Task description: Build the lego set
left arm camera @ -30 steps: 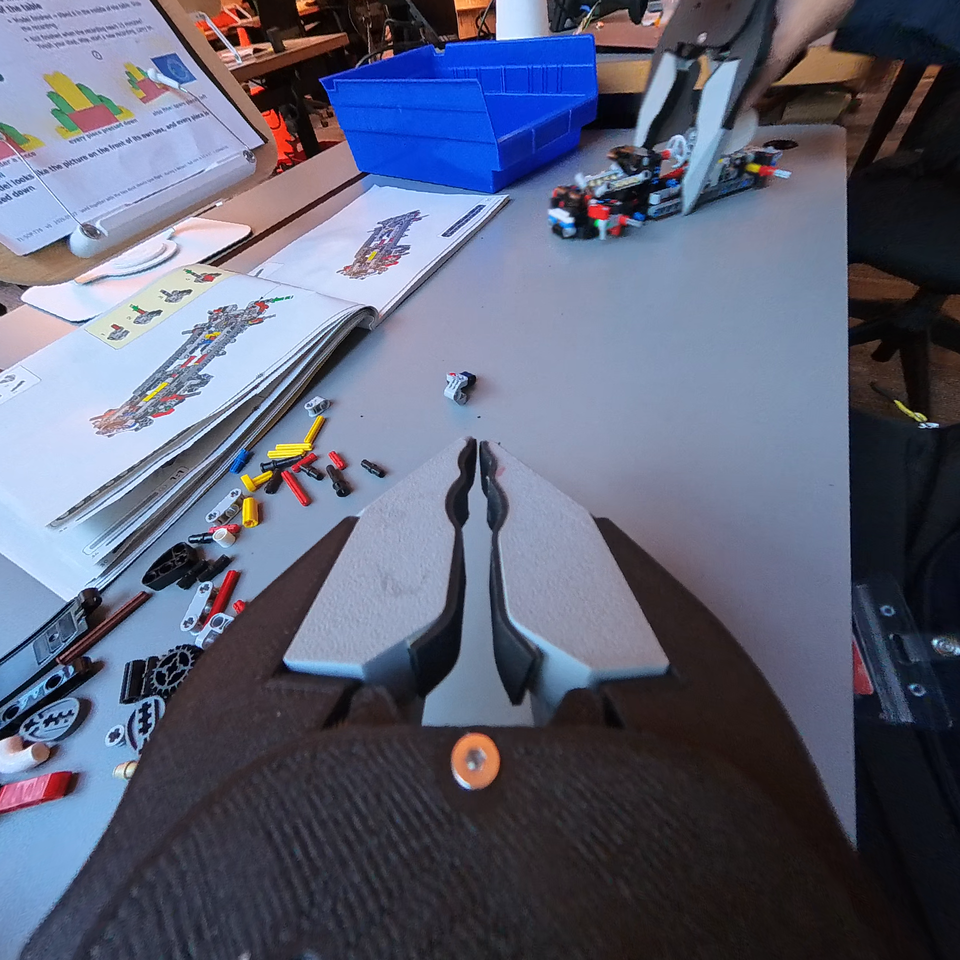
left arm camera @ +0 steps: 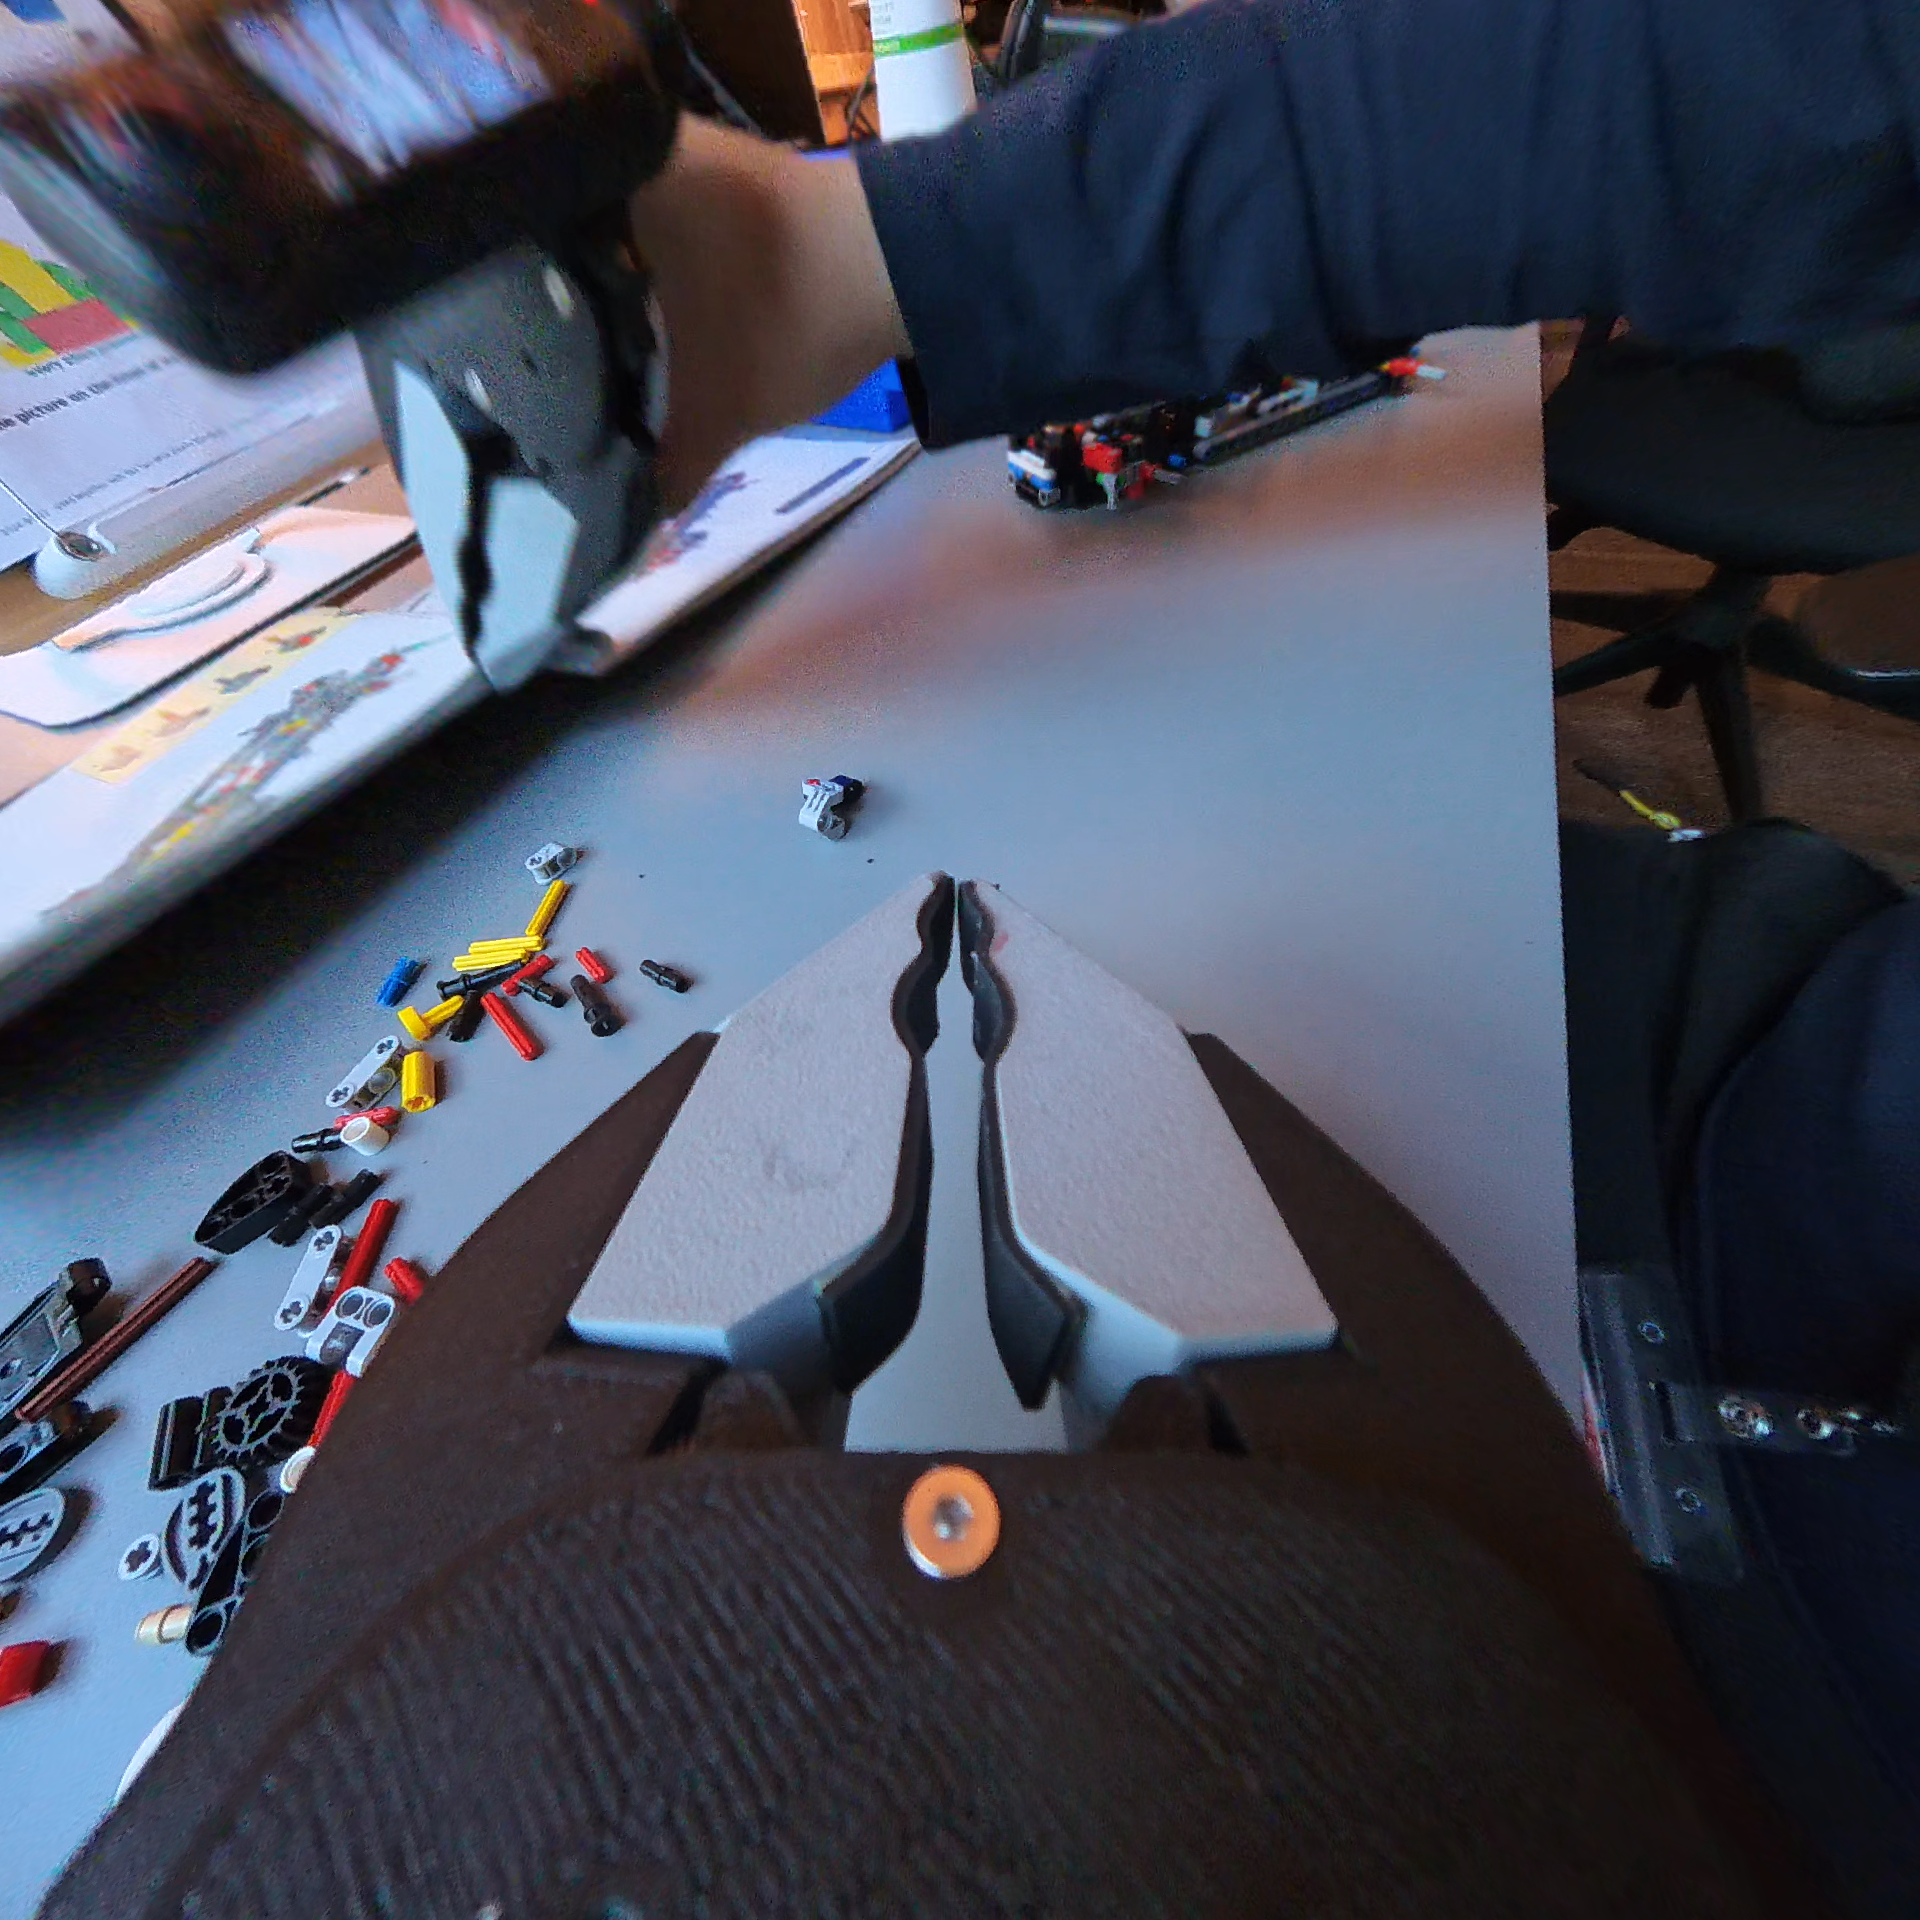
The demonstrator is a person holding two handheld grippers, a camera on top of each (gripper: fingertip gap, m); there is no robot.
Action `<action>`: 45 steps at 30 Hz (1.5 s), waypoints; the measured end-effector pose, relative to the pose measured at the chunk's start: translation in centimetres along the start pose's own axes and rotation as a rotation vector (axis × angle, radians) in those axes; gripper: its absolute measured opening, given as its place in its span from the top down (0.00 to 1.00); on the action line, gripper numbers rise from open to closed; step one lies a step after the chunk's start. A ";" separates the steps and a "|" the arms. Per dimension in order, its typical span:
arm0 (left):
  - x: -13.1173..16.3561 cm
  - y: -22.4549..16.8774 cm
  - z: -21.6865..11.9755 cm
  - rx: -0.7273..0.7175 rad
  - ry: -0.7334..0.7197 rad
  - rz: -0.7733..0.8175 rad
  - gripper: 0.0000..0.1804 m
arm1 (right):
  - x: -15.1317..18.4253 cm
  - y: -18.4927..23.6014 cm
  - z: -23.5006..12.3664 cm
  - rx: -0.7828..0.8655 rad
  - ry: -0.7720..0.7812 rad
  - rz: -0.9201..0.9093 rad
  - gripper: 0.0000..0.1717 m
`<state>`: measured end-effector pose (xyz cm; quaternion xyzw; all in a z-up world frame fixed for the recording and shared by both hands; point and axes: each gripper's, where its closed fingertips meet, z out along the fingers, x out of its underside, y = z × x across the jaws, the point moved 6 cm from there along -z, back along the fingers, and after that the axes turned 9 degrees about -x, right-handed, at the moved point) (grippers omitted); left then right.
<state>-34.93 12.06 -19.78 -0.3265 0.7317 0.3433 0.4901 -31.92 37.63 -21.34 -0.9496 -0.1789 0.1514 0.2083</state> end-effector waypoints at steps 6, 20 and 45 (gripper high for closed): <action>0.0 -0.3 0.0 0.001 0.007 0.020 1.00 | 0.8 -8.0 -7.6 -0.034 -0.181 0.354 1.00; -0.3 1.8 0.4 -0.186 0.039 -0.027 1.00 | 1.9 -9.7 -9.0 -0.034 -0.203 0.415 1.00; 0.5 17.2 23.9 -0.131 0.652 -0.168 0.95 | 3.7 -8.1 -8.4 -0.132 -0.417 0.500 1.00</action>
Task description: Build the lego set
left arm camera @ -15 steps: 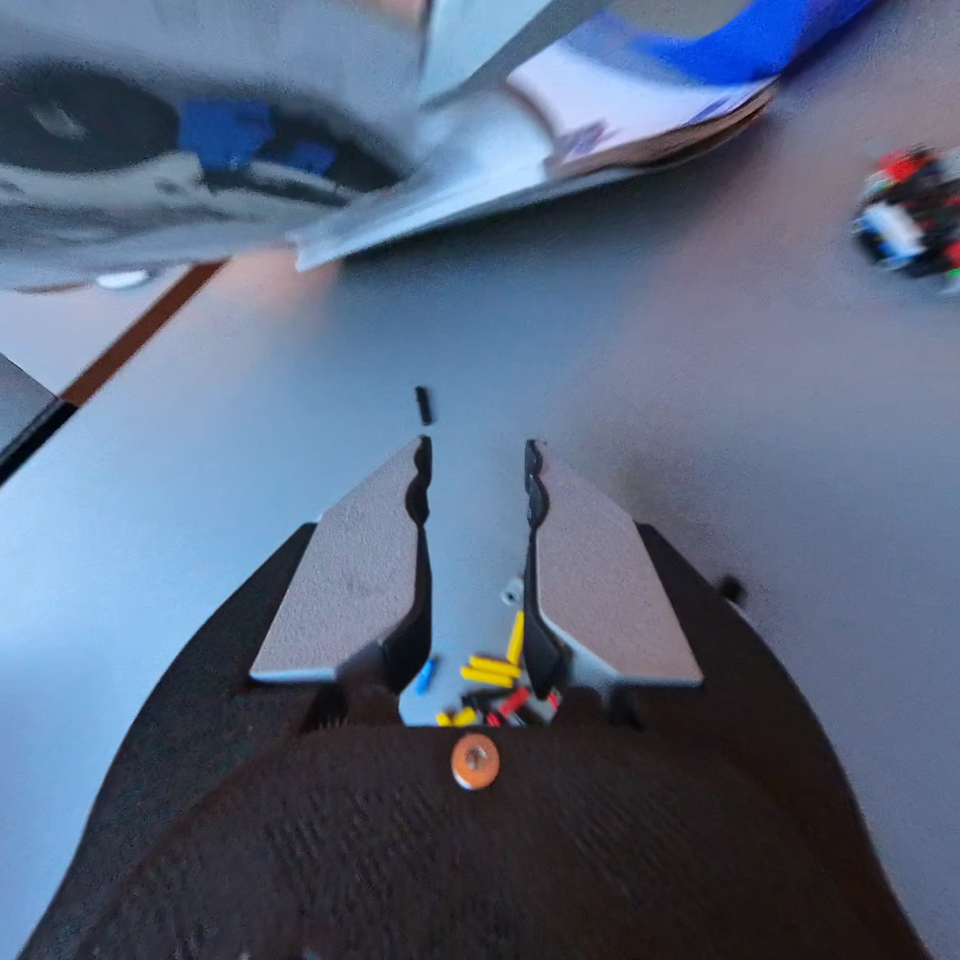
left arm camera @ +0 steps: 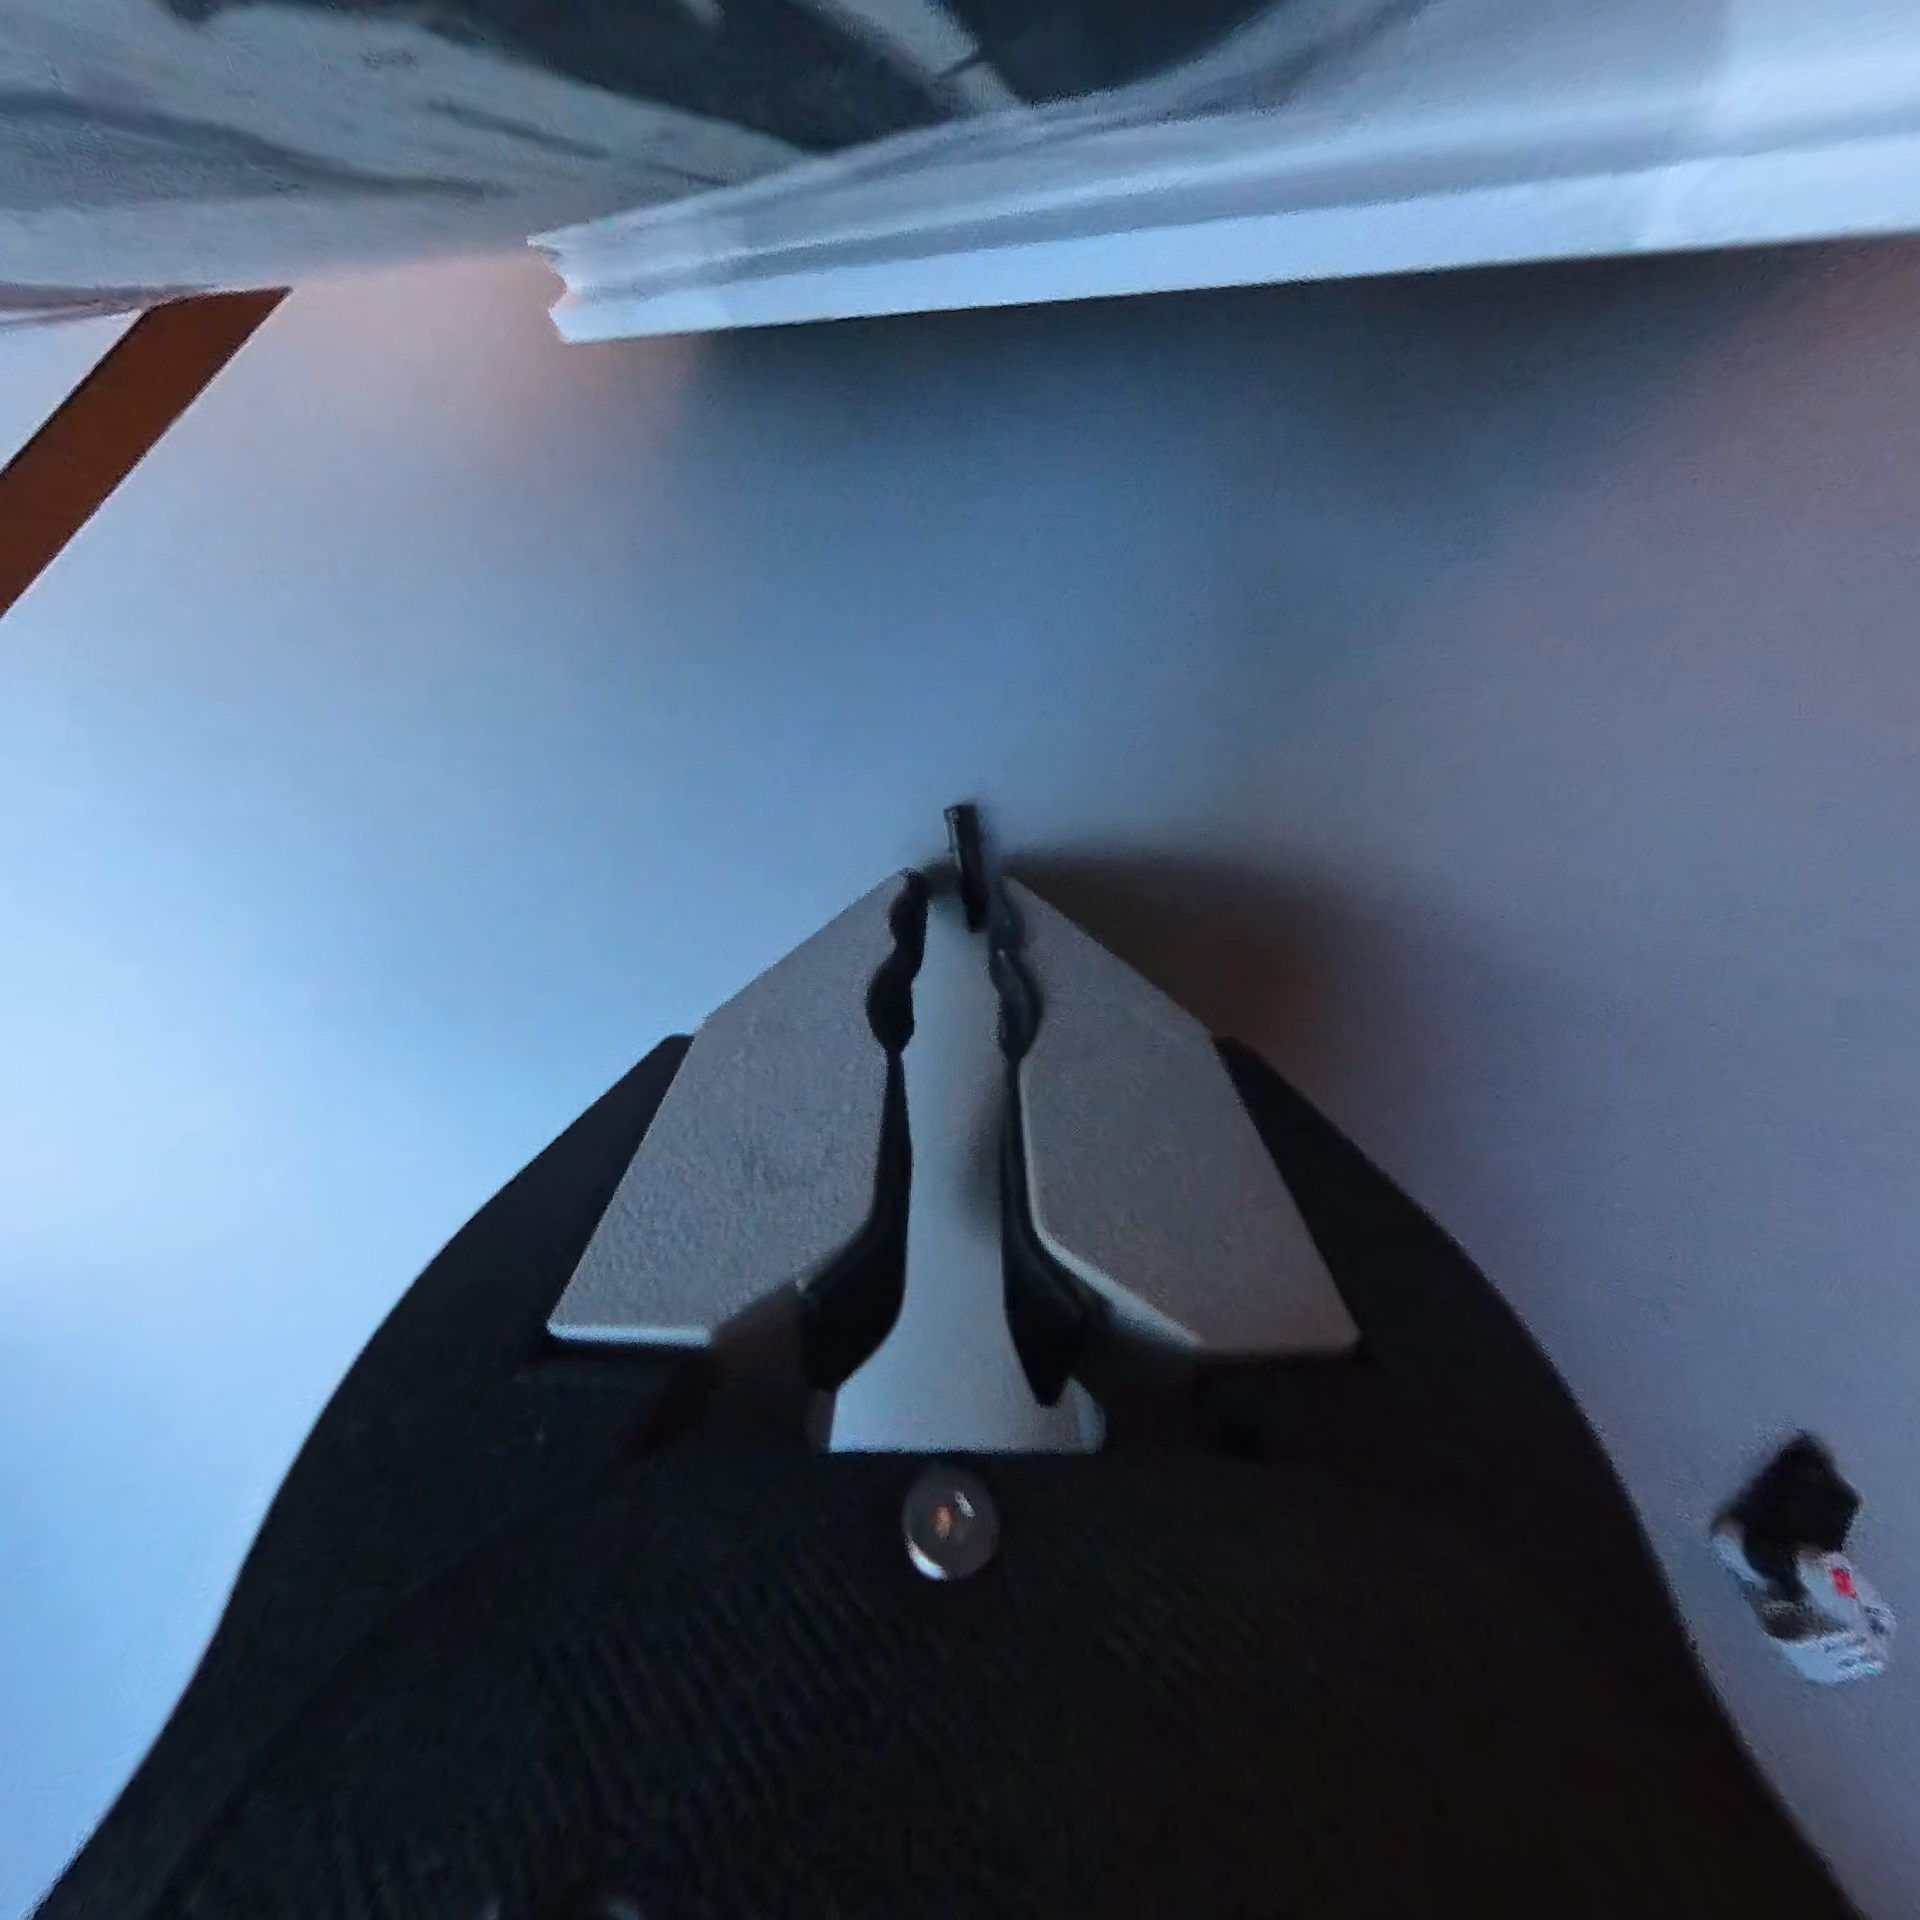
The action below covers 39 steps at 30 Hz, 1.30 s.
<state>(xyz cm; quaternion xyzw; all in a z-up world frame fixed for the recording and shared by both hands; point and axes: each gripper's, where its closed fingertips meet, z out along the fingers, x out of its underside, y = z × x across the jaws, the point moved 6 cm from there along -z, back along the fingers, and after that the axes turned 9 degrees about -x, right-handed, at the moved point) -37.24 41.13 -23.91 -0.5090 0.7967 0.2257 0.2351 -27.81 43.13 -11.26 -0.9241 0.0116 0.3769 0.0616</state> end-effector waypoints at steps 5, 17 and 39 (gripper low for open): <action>0.4 0.4 -0.2 0.067 -0.004 -0.045 0.99 | 0.5 0.2 0.0 -0.026 -0.008 0.021 1.00; 8.7 -4.1 -17.5 0.059 -0.200 0.072 0.99 | 5.3 6.2 7.7 -0.163 0.213 -0.014 0.98; 10.4 -8.2 -17.2 -0.041 -0.627 0.295 0.99 | 5.9 15.8 2.6 -0.789 -0.415 0.295 0.93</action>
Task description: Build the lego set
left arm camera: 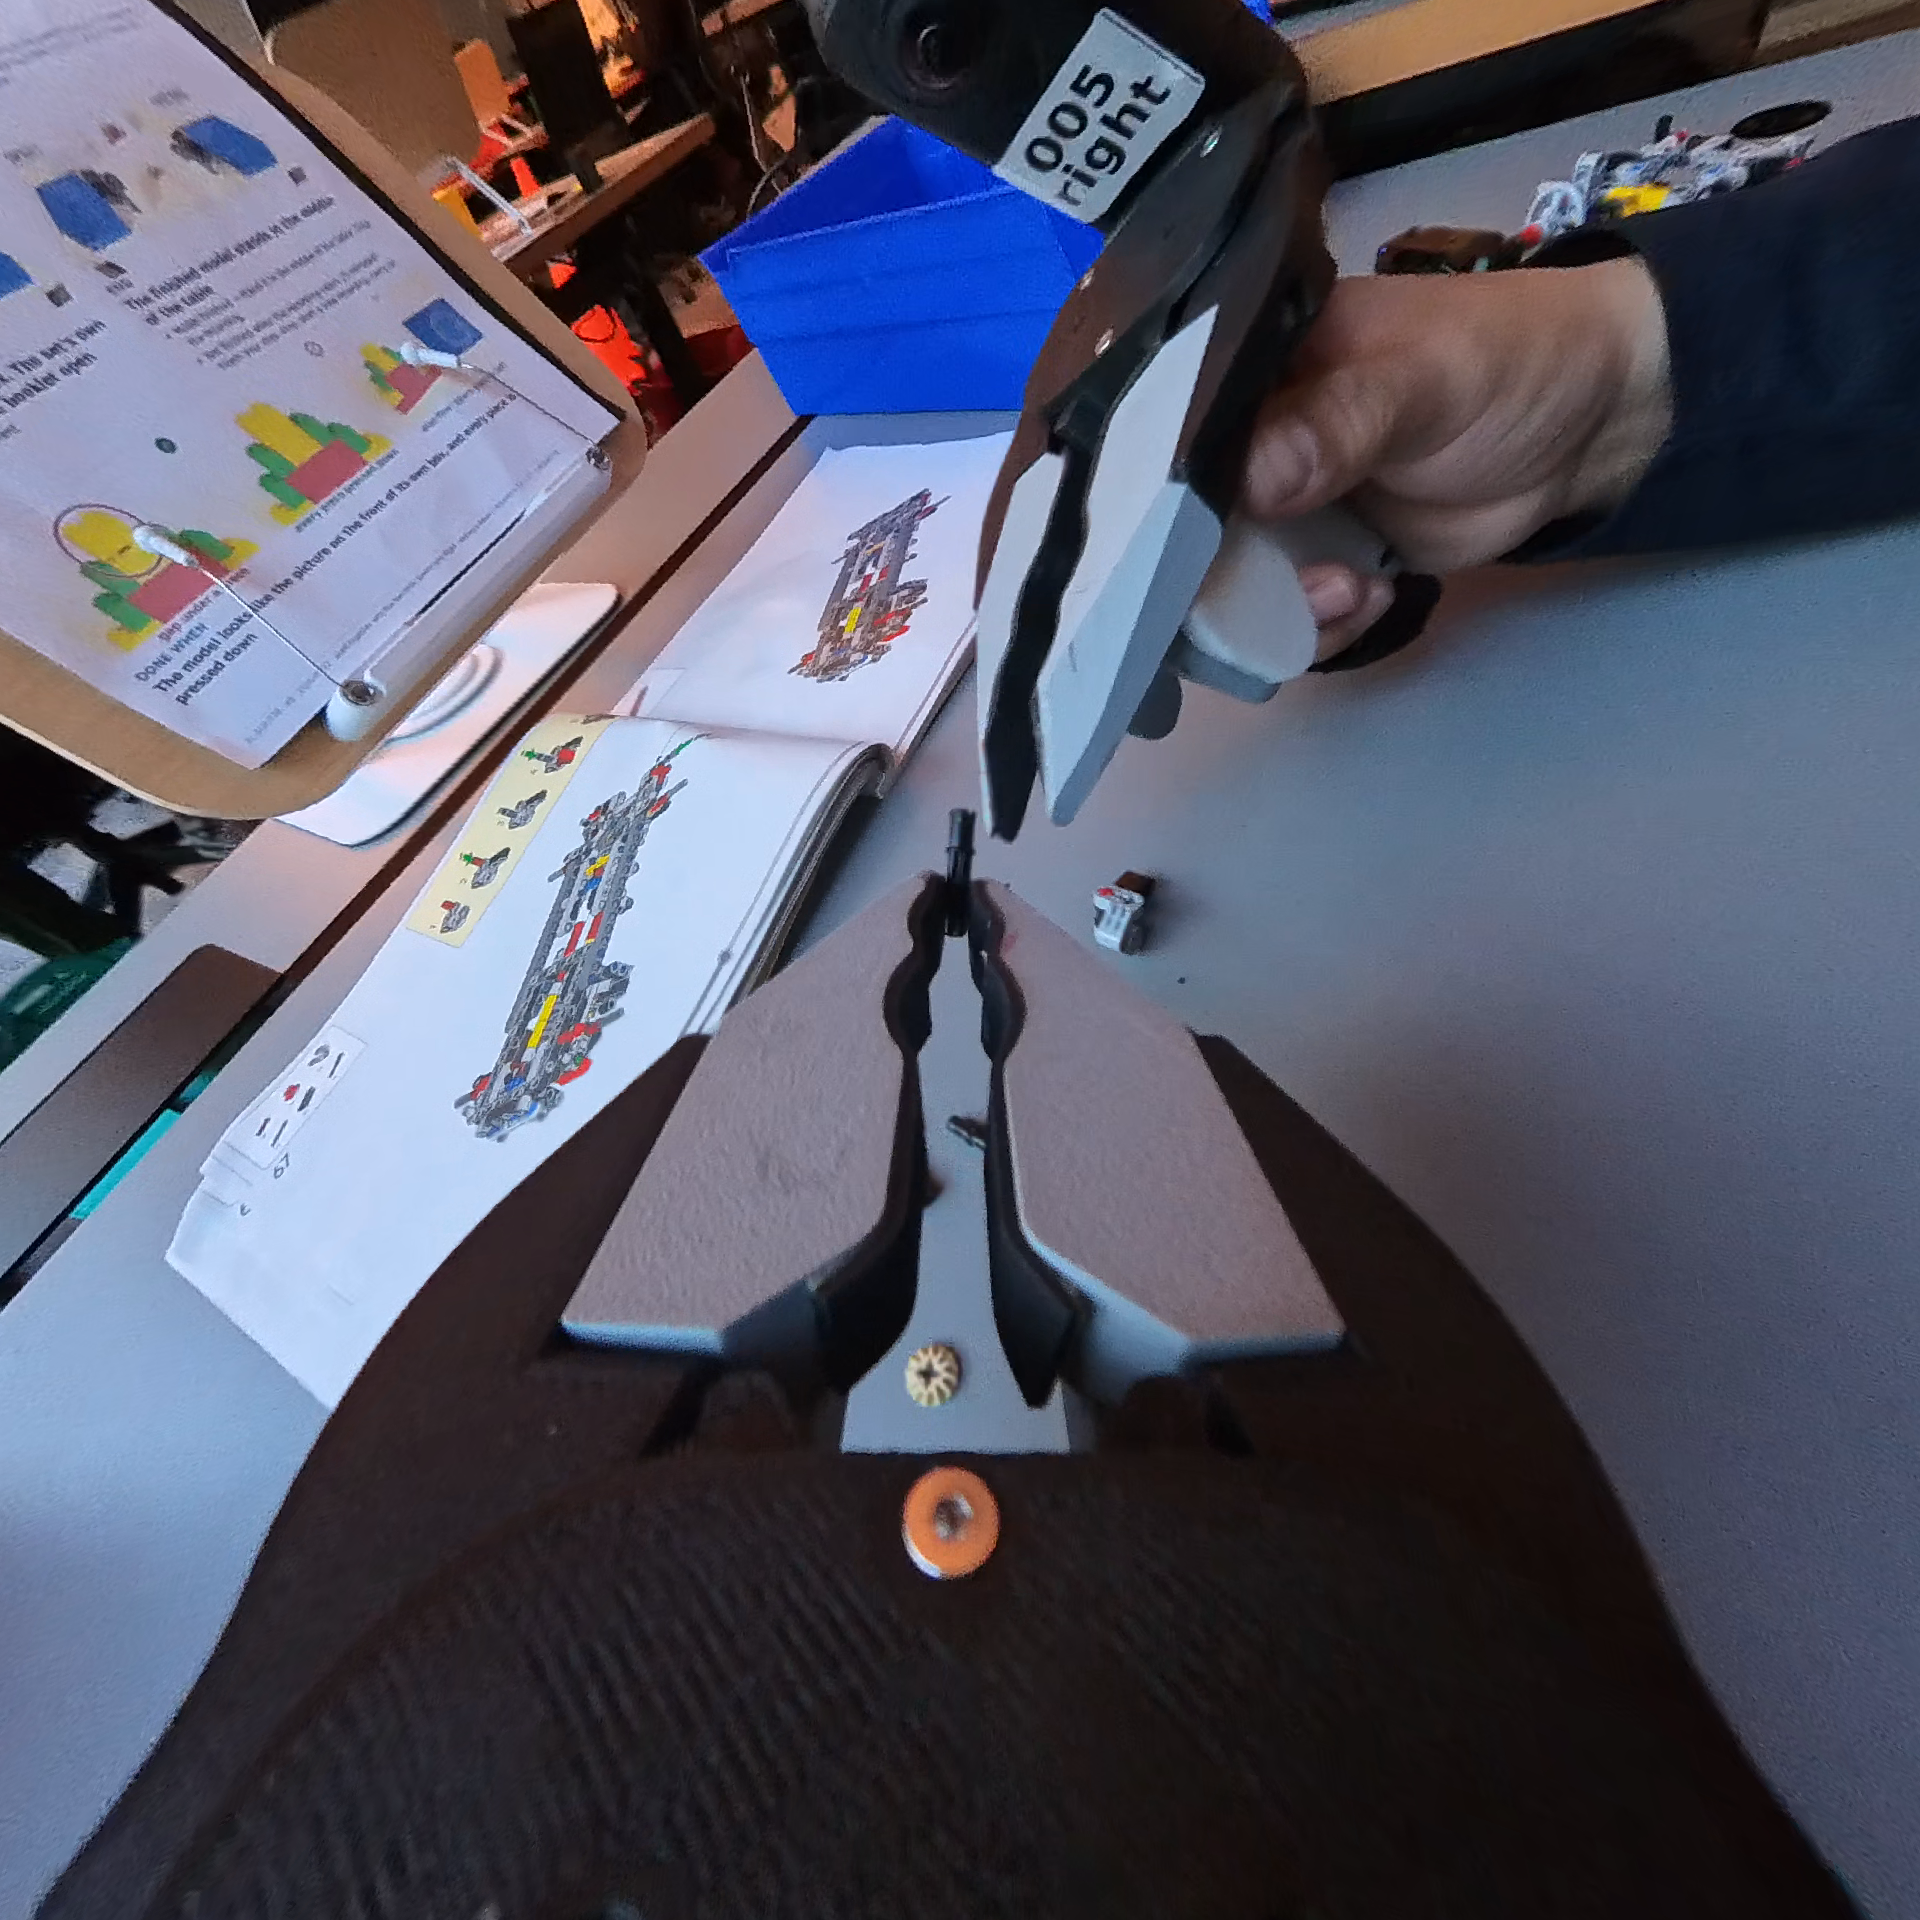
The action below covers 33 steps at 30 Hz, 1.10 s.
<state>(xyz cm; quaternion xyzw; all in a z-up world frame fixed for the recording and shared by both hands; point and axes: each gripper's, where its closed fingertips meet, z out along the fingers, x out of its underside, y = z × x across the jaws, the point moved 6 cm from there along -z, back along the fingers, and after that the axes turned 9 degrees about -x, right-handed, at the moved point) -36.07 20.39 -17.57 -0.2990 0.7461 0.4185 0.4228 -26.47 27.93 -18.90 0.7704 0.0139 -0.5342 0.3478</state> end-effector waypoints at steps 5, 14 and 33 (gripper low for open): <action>0.4 0.6 -0.8 -0.052 0.029 0.047 0.99 | 0.6 -1.1 -0.1 0.128 0.038 -0.088 0.91; 1.7 1.7 -1.0 0.029 0.024 -0.120 0.99 | 0.2 0.0 -0.8 0.074 -0.107 -0.294 0.90; 1.7 0.7 -0.6 -0.007 0.042 0.005 0.99 | 1.3 0.7 0.7 0.072 0.014 -0.345 1.00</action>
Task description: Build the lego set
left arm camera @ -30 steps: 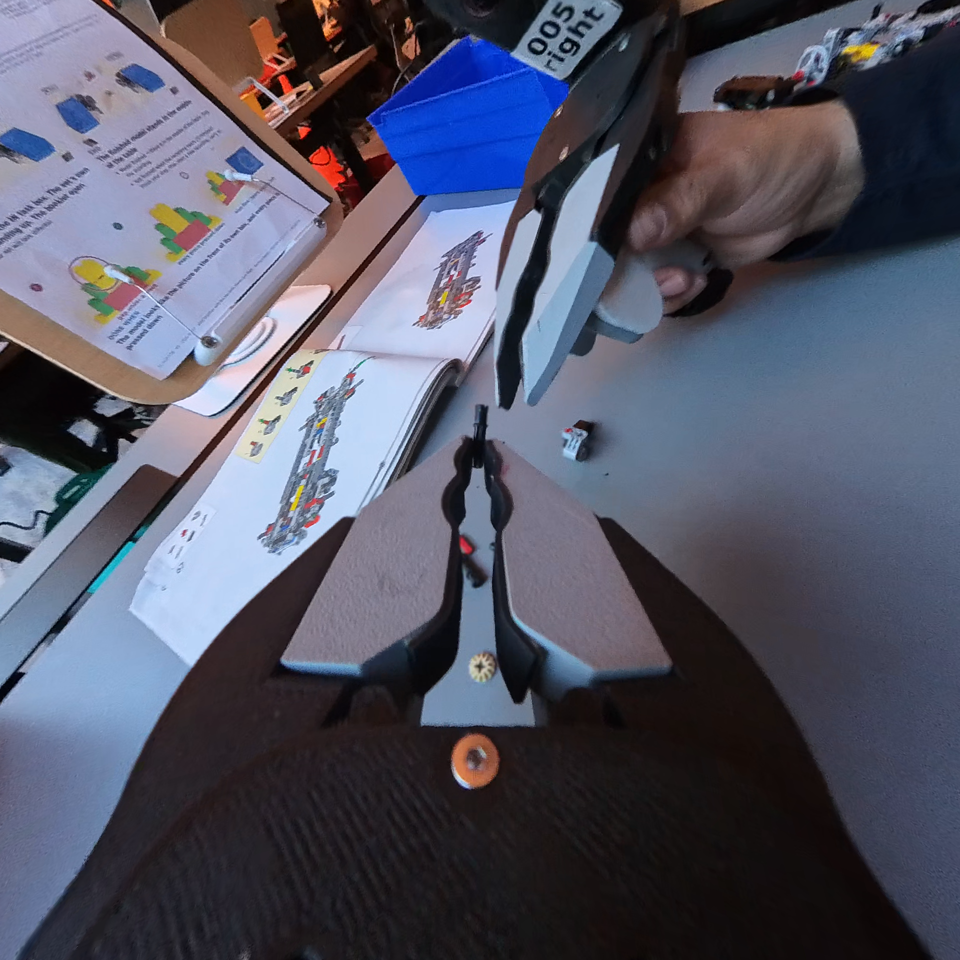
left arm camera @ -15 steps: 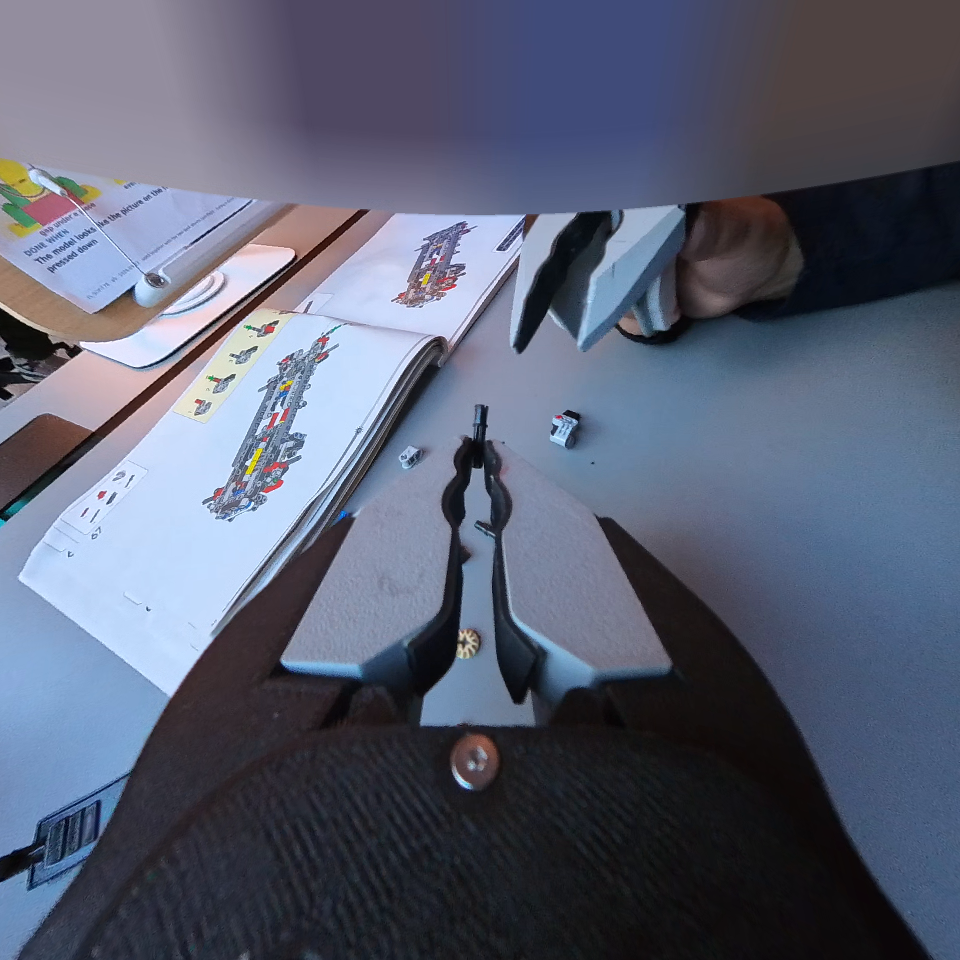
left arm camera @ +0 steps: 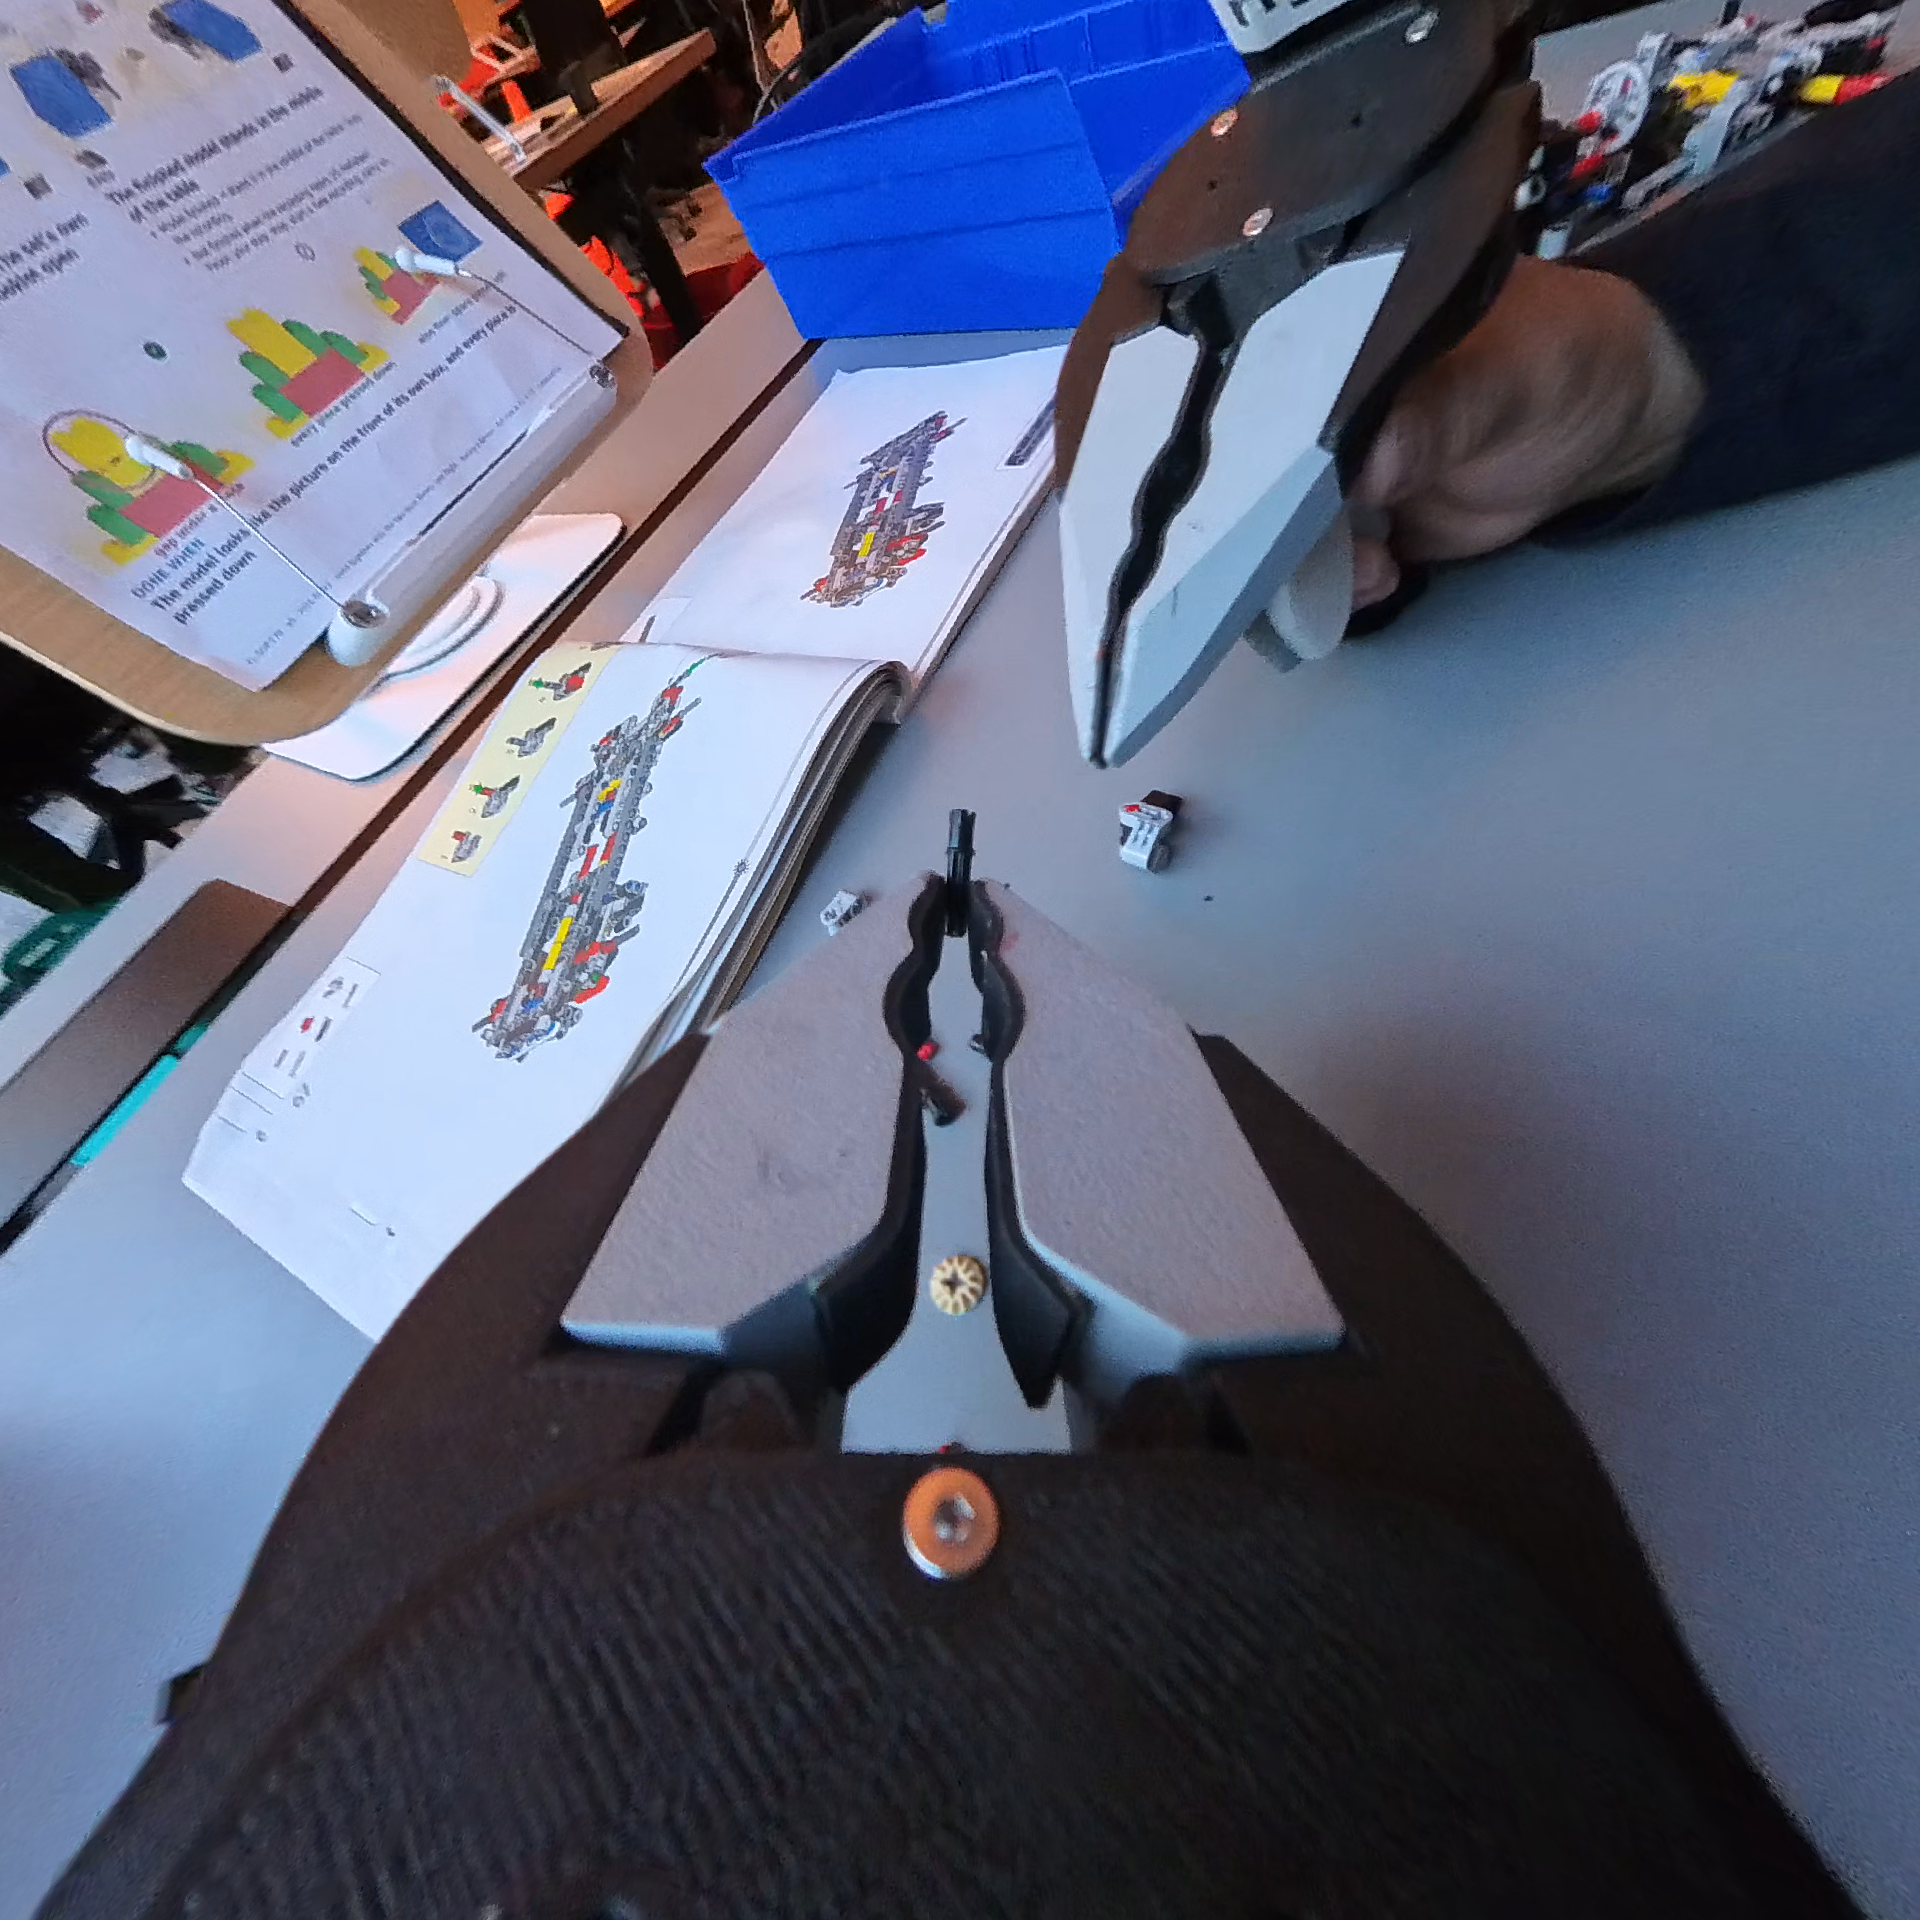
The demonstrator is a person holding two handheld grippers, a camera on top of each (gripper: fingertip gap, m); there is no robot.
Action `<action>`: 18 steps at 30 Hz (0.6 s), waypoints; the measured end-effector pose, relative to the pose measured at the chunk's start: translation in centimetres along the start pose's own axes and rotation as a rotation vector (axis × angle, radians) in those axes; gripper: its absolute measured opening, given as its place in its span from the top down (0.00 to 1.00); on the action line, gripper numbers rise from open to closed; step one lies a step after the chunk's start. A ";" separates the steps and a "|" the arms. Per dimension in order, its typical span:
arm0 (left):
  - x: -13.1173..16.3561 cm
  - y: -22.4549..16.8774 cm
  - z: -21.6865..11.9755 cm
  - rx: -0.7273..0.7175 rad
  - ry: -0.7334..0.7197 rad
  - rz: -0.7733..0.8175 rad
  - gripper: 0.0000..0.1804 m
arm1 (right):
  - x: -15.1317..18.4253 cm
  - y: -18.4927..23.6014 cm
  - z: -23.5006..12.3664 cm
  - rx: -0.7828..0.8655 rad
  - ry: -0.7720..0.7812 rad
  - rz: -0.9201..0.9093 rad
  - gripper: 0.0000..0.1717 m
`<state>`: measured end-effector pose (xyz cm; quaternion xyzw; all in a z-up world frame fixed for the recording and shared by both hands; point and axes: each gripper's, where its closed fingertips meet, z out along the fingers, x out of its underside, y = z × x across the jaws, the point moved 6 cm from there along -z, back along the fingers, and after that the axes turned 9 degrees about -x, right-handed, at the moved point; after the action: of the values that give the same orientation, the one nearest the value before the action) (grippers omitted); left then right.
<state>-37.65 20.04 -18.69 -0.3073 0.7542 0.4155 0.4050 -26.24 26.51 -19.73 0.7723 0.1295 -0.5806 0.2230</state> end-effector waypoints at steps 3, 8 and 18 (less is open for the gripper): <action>0.0 -0.2 0.1 -0.018 0.008 0.043 0.99 | -0.2 0.2 0.1 -0.019 -0.013 -0.019 0.95; 0.0 -0.3 0.3 -0.053 0.006 0.062 0.99 | -0.5 0.2 0.2 -0.035 -0.038 -0.019 0.79; -0.4 -1.0 0.4 -0.102 -0.008 0.133 0.99 | -0.4 -1.0 -1.0 0.011 -0.058 0.045 0.89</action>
<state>-36.50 20.03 -18.83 -0.2750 0.7492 0.4807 0.3633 -26.00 27.92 -19.37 0.7590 0.1023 -0.5984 0.2353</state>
